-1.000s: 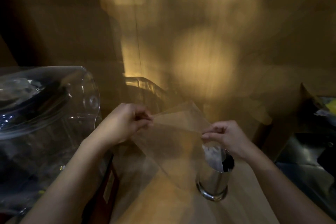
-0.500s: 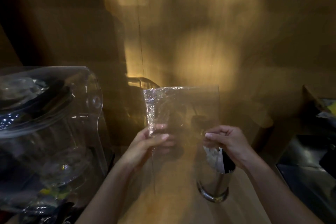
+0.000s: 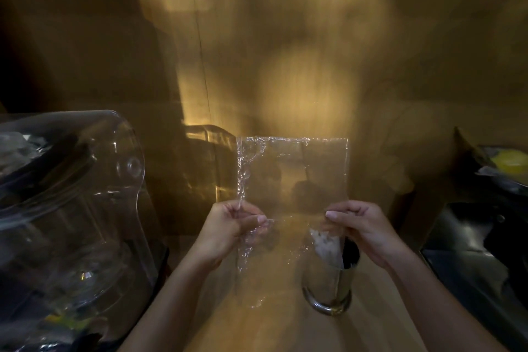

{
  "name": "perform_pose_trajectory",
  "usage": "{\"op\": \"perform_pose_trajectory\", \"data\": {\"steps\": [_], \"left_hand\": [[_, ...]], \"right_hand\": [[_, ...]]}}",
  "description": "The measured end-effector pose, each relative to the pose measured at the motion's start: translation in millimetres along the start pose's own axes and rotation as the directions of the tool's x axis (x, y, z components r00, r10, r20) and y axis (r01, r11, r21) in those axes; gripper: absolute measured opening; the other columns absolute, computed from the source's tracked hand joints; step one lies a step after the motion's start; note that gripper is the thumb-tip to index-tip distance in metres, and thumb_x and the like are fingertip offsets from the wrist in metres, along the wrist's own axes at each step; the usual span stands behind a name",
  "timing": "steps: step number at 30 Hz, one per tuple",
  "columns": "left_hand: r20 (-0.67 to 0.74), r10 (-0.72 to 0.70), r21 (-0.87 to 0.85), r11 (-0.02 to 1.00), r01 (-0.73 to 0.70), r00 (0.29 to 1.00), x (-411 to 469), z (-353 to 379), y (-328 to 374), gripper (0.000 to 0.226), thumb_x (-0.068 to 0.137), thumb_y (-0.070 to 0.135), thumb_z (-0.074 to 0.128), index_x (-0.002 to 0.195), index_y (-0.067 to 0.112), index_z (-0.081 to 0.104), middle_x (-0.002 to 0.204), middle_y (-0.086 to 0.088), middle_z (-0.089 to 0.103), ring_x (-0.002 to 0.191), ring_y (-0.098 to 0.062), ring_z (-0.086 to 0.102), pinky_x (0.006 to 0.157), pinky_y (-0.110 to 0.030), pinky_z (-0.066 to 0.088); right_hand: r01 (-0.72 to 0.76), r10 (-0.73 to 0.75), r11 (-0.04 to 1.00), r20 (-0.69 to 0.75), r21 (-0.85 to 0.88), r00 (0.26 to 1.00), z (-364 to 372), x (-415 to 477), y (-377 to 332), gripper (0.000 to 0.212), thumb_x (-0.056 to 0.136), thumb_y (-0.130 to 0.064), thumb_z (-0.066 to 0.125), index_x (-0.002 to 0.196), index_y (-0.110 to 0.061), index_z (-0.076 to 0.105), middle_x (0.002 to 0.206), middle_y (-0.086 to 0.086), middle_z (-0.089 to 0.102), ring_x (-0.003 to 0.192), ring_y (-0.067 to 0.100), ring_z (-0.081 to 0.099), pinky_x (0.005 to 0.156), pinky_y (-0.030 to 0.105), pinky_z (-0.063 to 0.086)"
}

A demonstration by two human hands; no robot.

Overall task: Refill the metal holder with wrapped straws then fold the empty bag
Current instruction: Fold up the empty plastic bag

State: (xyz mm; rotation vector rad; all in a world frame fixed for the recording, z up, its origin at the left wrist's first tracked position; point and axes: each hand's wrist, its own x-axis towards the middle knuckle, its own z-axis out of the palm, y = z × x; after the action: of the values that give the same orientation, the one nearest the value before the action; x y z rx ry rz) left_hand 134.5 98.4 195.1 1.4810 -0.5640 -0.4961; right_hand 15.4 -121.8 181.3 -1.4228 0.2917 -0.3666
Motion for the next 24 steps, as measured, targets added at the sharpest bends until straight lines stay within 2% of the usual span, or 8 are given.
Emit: {"op": "perform_pose_trajectory", "data": {"steps": [5,9,16,19,21,24], "left_hand": [[-0.044,0.012,0.005,1.000,-0.012,0.999,-0.8,-5.1,0.8,0.005,0.072,-0.008,0.068,0.072,-0.005,0.065,0.048,0.000,0.068,0.046,-0.006,0.061,0.047,-0.015,0.049],[-0.093,-0.038,-0.029,0.999,0.036,0.995,-3.4,-10.1,-1.8,0.004,0.072,-0.005,0.069,0.071,-0.002,0.067,0.050,-0.001,0.062,0.043,-0.008,0.051,0.046,-0.017,0.041],[-0.106,-0.030,-0.028,0.999,0.027,0.994,-8.6,-11.3,-2.1,0.008,0.075,-0.011,0.064,0.071,-0.004,0.062,0.038,0.006,0.060,0.033,0.003,0.048,0.036,-0.007,0.038],[-0.113,-0.017,0.007,1.000,0.018,0.993,-10.4,-14.8,-3.7,0.006,0.073,-0.006,0.067,0.071,-0.002,0.065,0.044,0.006,0.062,0.040,0.000,0.052,0.042,-0.010,0.042],[-0.120,-0.029,0.026,0.999,0.032,0.992,-12.1,-15.7,-3.5,0.006,0.073,-0.005,0.068,0.071,0.000,0.066,0.049,0.001,0.063,0.043,-0.005,0.054,0.043,-0.013,0.044],[-0.132,-0.078,-0.044,0.996,0.072,0.988,-15.2,-18.1,-3.0,0.009,0.074,-0.011,0.064,0.070,-0.002,0.064,0.047,-0.005,0.066,0.040,-0.009,0.060,0.038,-0.014,0.045]], "right_hand": [[-0.005,0.004,0.999,-0.021,-0.033,1.000,-7.2,0.6,7.2,0.022,0.057,-0.017,0.075,0.075,-0.003,0.073,0.065,0.011,0.073,0.061,0.020,0.070,0.055,0.023,0.056],[0.014,-0.015,1.000,-0.049,-0.020,0.999,-9.4,1.9,12.1,0.020,0.056,-0.015,0.074,0.073,-0.004,0.074,0.062,0.008,0.073,0.058,0.017,0.067,0.054,0.020,0.055],[-0.033,0.036,0.996,0.039,-0.087,0.999,-10.9,-0.6,18.4,0.026,0.053,-0.016,0.076,0.079,-0.010,0.073,0.064,0.005,0.073,0.058,0.015,0.066,0.049,0.022,0.053],[-0.002,0.005,0.993,0.024,-0.121,1.000,-11.8,-1.0,21.5,0.018,0.055,-0.015,0.075,0.073,-0.011,0.075,0.063,0.007,0.073,0.057,0.016,0.067,0.051,0.022,0.055],[0.030,-0.031,0.992,-0.002,-0.125,1.000,-10.9,-0.9,22.9,0.018,0.052,-0.016,0.075,0.070,-0.012,0.076,0.065,0.010,0.074,0.059,0.021,0.067,0.057,0.028,0.056],[0.028,-0.029,0.998,-0.022,-0.056,0.999,-11.9,-2.2,22.9,0.017,0.051,-0.014,0.075,0.066,-0.006,0.075,0.064,0.015,0.072,0.057,0.024,0.069,0.052,0.027,0.058]]}}
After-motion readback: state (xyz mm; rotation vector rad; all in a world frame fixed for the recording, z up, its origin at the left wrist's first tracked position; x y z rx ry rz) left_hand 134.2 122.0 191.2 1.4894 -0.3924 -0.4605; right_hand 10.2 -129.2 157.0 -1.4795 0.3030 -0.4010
